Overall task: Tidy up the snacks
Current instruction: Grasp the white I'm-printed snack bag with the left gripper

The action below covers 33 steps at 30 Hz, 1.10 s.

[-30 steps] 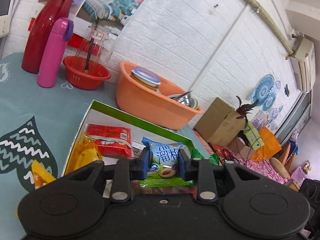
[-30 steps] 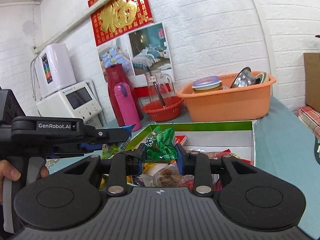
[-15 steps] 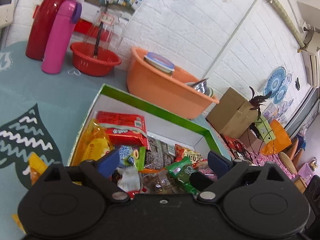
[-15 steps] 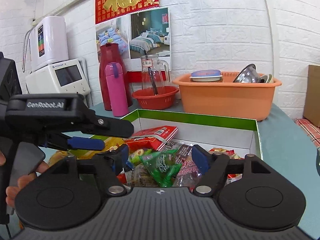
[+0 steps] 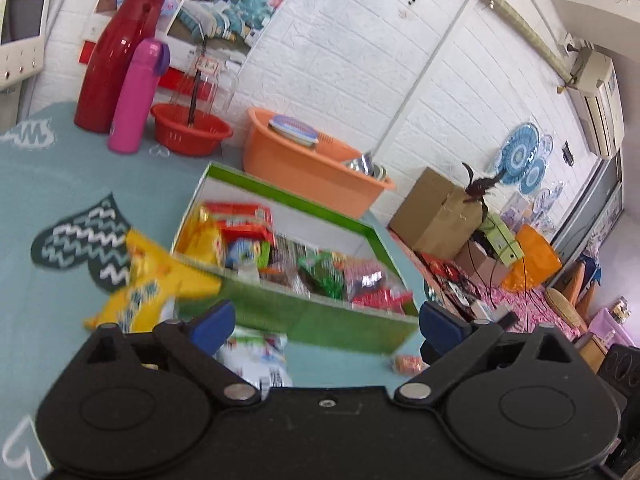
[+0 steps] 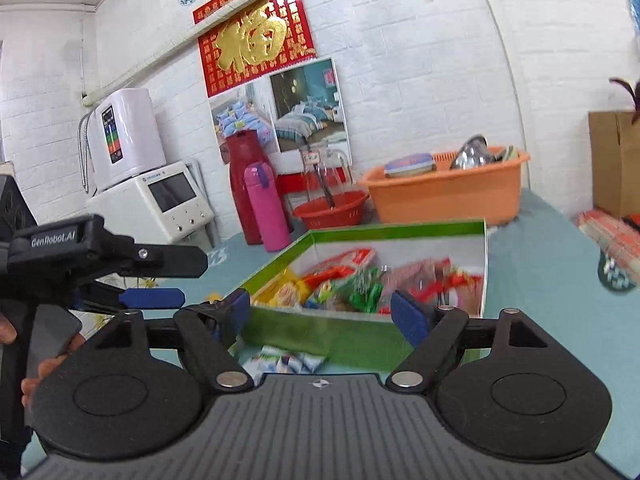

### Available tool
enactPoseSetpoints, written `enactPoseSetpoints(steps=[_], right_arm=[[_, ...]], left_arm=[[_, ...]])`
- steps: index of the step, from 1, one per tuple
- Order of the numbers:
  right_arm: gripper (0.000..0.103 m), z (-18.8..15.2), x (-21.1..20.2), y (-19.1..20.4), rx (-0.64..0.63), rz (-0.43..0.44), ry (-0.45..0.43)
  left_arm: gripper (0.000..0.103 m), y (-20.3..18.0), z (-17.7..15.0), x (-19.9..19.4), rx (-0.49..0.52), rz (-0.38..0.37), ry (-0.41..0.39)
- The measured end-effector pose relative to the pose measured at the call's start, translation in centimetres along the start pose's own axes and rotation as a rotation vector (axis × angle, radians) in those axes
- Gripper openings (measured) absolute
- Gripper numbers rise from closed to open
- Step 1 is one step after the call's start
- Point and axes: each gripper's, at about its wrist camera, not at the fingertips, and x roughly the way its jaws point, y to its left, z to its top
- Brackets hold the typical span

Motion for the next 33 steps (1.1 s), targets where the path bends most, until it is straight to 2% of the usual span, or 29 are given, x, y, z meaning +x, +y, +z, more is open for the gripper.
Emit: enactPoseSetpoints(steps=[4, 7, 13, 16, 17, 20, 21, 23, 25, 28, 30, 33], right_arm=[[0.103, -2.4, -1.1, 0.0, 0.039, -0.021, 0.048], [0.103, -3.6, -1.7, -0.4, 0.082, -0.031, 0.074], [0.103, -4.5, -2.6, -0.7, 0.112, -0.052, 0.077], [0.103, -4.8, -3.0, -0.9, 0.113, -0.055, 0.081], [0.103, -4.9, -3.1, -1.0, 0.113, -0.057, 0.084], [0.103, -5.1, -3.2, -1.3, 0.116, -0.056, 0.094], [0.103, -5.2, -3.2, -1.4, 0.119, -0.057, 0.098], [0.103, -5.3, -3.2, -1.5, 0.122, -0.055, 0.107], [0.103, -5.7, -3.1, -1.4, 0.12, -0.047, 0.121], [0.103, -5.9, -2.5, -1.4, 0.116, -0.03, 0.145], [0.103, -5.6, -1.5, -1.3, 0.106, -0.011, 0.159], [0.103, -4.7, 1.0, -1.3, 0.091, 0.02, 0.187]], left_arm=[[0.103, 0.5, -2.6, 0.5, -0.04, -0.014, 0.055], [0.103, 0.2, -3.0, 1.8, -0.026, -0.001, 0.075], [0.103, -0.5, -2.1, 6.5, 0.05, 0.102, 0.097], [0.103, 0.3, -2.7, 8.3, 0.048, 0.17, 0.114], [0.103, 0.7, -3.0, 8.5, 0.037, 0.17, 0.132], [0.101, 0.9, -4.3, 8.2, 0.064, 0.131, 0.183], [0.098, 0.8, -4.9, 7.8, 0.067, 0.104, 0.199], [0.097, 0.5, -5.8, 6.5, 0.055, 0.042, 0.208], [0.098, 0.3, -6.5, 4.9, 0.004, -0.036, 0.204], [0.103, 1.1, -6.2, 2.9, -0.114, -0.09, 0.143], [0.103, 1.6, -5.6, 2.6, -0.175, -0.095, 0.107], [0.103, 2.2, -4.6, 3.4, -0.207, -0.05, 0.079]])
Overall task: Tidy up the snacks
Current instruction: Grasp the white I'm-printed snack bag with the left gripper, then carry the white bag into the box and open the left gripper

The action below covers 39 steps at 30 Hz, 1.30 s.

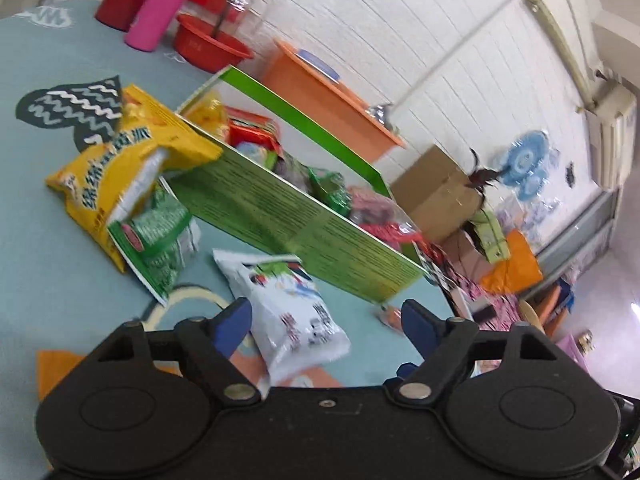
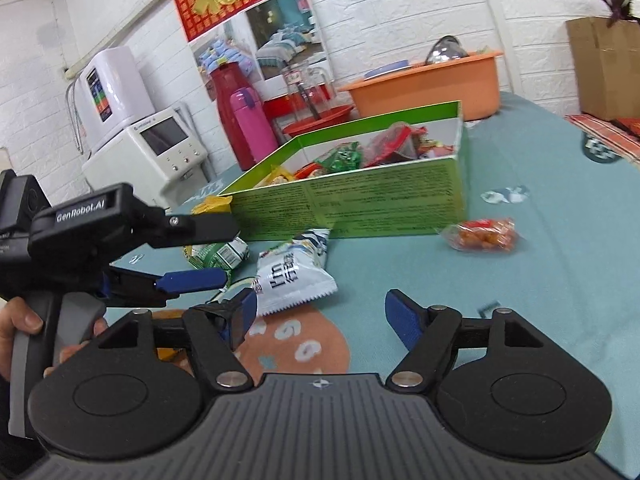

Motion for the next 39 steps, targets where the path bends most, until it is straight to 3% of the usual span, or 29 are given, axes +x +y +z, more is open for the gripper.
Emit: enactPoseSetpoints(steps=[2, 4, 5, 6, 7, 8, 9, 13, 14, 17, 18, 19, 22, 25, 26, 28, 30, 31, 39], right_arm=[[0.099, 0.8, 1.9, -0.1, 0.004, 0.024, 0.03], [0.088, 1.3, 3.7, -0.2, 0.01, 0.024, 0.061], [0.083, 1.3, 4.2, -0.1, 0.009, 0.022, 0.073], [0.068, 1.2, 4.5, -0.1, 0.006, 0.026, 0.085], [0.061, 1.0, 4.5, 0.0, 0.008, 0.033, 0.095], [0.059, 0.7, 4.3, 0.1, 0.008, 0.041, 0.102], [0.056, 0.2, 3.7, 0.0, 0.006, 0.046, 0.108], [0.06, -1.5, 1.1, -0.4, 0.037, 0.075, 0.117], [0.061, -1.7, 0.5, -0.5, 0.045, 0.085, 0.111], [0.07, -1.5, -0.1, -1.2, 0.1, 0.116, 0.092], [0.077, -1.2, 0.0, -1.3, 0.11, 0.118, 0.088], [0.083, -0.9, 0.2, -1.3, 0.111, 0.111, 0.09], [0.083, -0.3, 1.0, -1.4, 0.094, 0.084, 0.097], [0.082, -0.3, 1.7, -1.8, 0.129, 0.102, 0.113], [0.082, -0.3, 1.9, -2.0, 0.146, 0.111, 0.113], [0.07, -0.6, 2.4, -2.2, 0.176, 0.137, 0.121], [0.067, -0.8, 2.4, -1.9, 0.165, 0.137, 0.108], [0.066, -0.7, 2.3, -1.7, 0.152, 0.129, 0.106], [0.063, 2.9, -0.5, 0.0, 0.064, 0.138, -0.025]], left_arm=[[0.103, 0.1, 0.4, 1.2, -0.011, 0.01, 0.018], [0.103, 0.1, 0.4, 2.3, -0.009, 0.019, 0.041], [0.095, 0.1, 0.3, 2.6, -0.003, 0.024, 0.048], [0.08, 0.1, 0.2, 2.9, 0.004, 0.033, 0.059], [0.069, 0.1, 0.0, 3.1, 0.015, 0.04, 0.076], [0.041, 0.2, -0.3, 3.2, 0.024, 0.043, 0.091], [0.028, 0.3, -0.5, 3.2, 0.03, 0.038, 0.105], [0.03, 0.0, -2.0, 1.7, 0.056, -0.026, 0.146], [0.038, 0.0, -2.2, 1.4, 0.057, -0.04, 0.15], [0.094, 0.3, -1.6, 0.9, 0.018, -0.057, 0.118], [0.097, 0.4, -1.3, 0.9, 0.01, -0.055, 0.11], [0.097, 0.4, -1.0, 1.1, 0.007, -0.048, 0.11], [0.095, 0.7, -0.8, 1.9, -0.006, -0.054, 0.14], [0.08, 1.0, -1.0, 2.8, -0.014, -0.063, 0.173], [0.075, 1.0, -1.1, 2.9, -0.012, -0.067, 0.172], [0.06, 0.9, -1.2, 3.0, -0.003, -0.054, 0.167], [0.037, 0.6, -1.3, 2.9, 0.007, -0.033, 0.15], [0.032, 0.3, -1.3, 2.8, 0.01, -0.025, 0.146], [0.03, -3.6, 1.6, 0.1, 0.093, -0.078, 0.029]])
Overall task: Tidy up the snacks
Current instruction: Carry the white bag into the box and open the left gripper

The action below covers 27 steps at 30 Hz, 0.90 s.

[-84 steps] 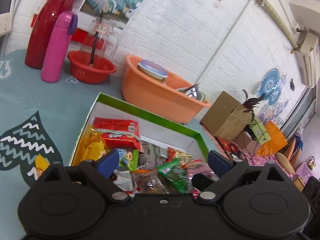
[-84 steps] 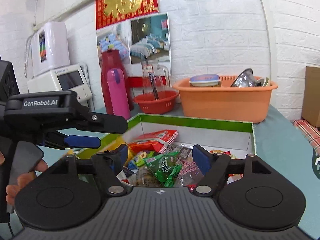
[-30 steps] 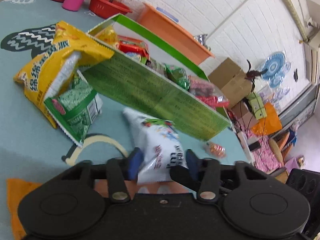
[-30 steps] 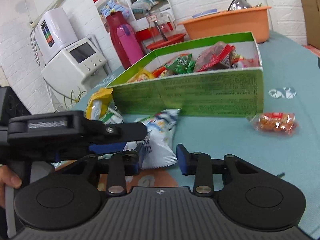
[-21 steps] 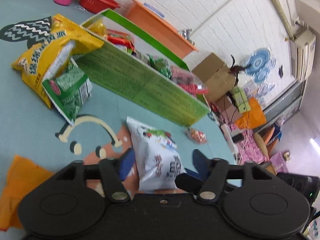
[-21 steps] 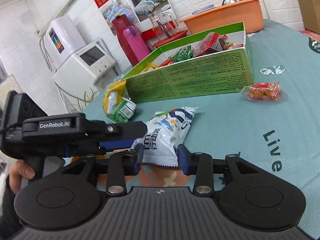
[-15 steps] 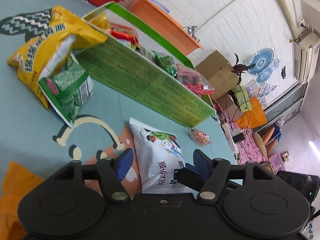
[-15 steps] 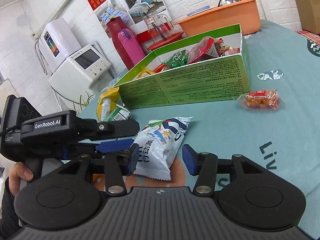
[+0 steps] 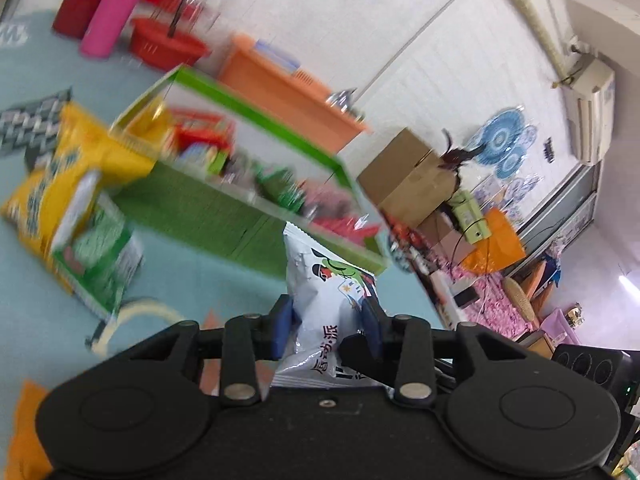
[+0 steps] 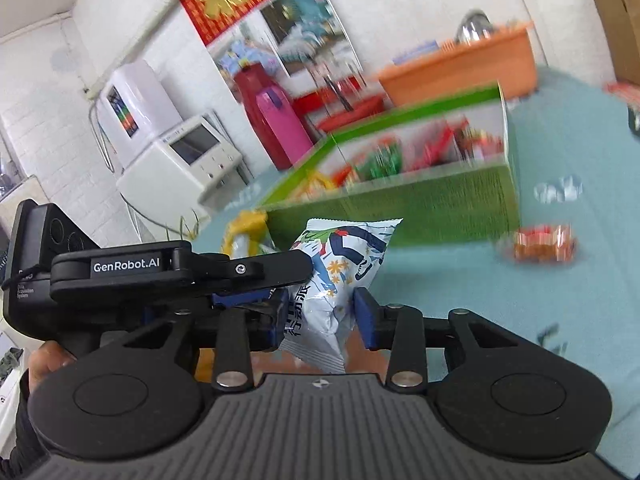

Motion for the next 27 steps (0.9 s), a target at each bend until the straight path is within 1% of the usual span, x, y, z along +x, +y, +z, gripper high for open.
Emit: enactPoseSetpoints(steps=[4, 7, 10, 12, 16, 19, 25, 26, 27], right_arm=[[0.063, 3.5, 0.1, 0.5, -0.046, 0.003, -0.072], [0.063, 6.0, 0.9, 0.4, -0.077, -0.002, -0.116], [0.063, 8.1, 2.4, -0.4, -0.082, -0.002, -0.134], [0.063, 9.2, 3.6, -1.1, -0.077, -0.008, -0.133], [0.063, 10.3, 5.9, -2.7, -0.065, -0.031, -0.129], [0.063, 11.0, 7.7, -4.0, -0.047, -0.049, -0.116], [0.063, 11.2, 10.1, -5.9, -0.027, -0.071, -0.076], [0.063, 11.1, 10.5, -6.1, -0.028, -0.077, -0.07], [0.066, 11.0, 10.8, -6.3, -0.03, -0.088, -0.065]], left_arm=[[0.03, -2.0, 3.4, 0.2, 0.048, -0.024, -0.058], [0.031, -2.4, 6.0, 1.1, 0.05, -0.039, -0.082], [0.03, -2.3, 8.1, 2.6, 0.052, -0.038, -0.097], [0.03, -1.8, 9.2, 3.8, 0.034, -0.032, -0.091], [0.03, 0.2, 11.4, 6.4, -0.006, -0.035, -0.067], [0.03, 1.3, 12.6, 8.4, -0.016, -0.024, -0.048], [0.03, 3.1, 13.6, 11.4, -0.025, -0.003, -0.009], [0.029, 3.4, 13.6, 11.8, -0.024, 0.001, -0.003], [0.036, 3.6, 13.6, 12.2, -0.018, 0.006, 0.006]])
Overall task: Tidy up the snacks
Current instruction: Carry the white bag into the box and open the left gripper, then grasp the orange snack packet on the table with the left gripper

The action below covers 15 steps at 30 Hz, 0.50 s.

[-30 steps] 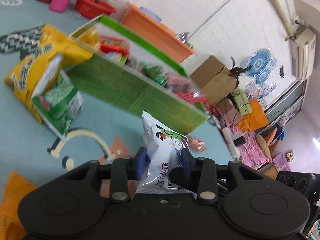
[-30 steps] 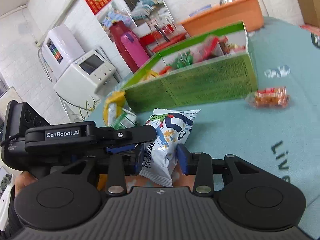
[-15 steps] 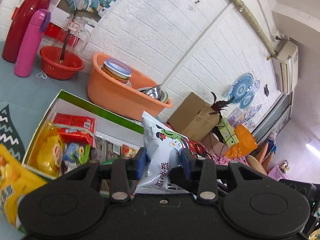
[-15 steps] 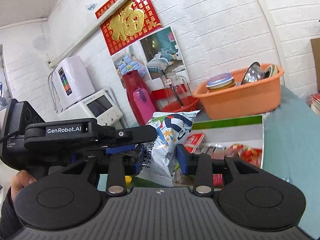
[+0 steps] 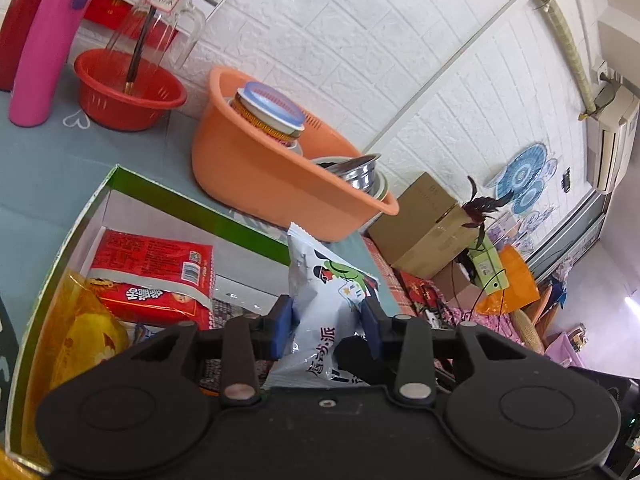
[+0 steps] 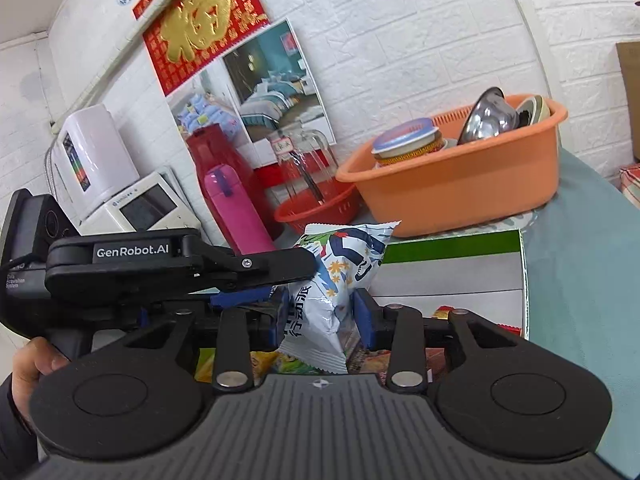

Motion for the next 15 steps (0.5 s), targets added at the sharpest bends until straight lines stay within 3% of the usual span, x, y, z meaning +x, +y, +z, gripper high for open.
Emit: enactPoseSetpoints(steps=[1, 2, 3, 4, 9, 15], right_arm=[[0.068, -0.1, 0.3, 0.0, -0.006, -0.023, 0.005], [0.075, -0.3, 0.5, 0.0, -0.02, -0.047, 0.008], [0.096, -0.5, 0.6, 0.0, -0.037, -0.065, 0.007], [0.103, -0.6, 0.4, 0.1, -0.059, -0.083, -0.002], [0.103, -0.9, -2.1, 1.1, -0.119, -0.107, -0.04], [0.103, -1.1, -8.0, 4.9, -0.117, -0.062, -0.106]], left_arm=[[0.045, 0.2, 0.0, 0.5, 0.009, 0.005, 0.011], [0.088, 0.4, -0.1, 0.7, 0.012, 0.016, 0.019], [0.103, 0.4, -0.3, 0.8, 0.014, 0.029, 0.026], [0.103, 0.3, -0.5, 0.6, 0.018, 0.04, 0.021], [0.103, -0.9, -1.0, -2.2, 0.044, 0.033, -0.01], [0.103, -4.4, -2.5, -8.9, 0.084, 0.007, -0.047]])
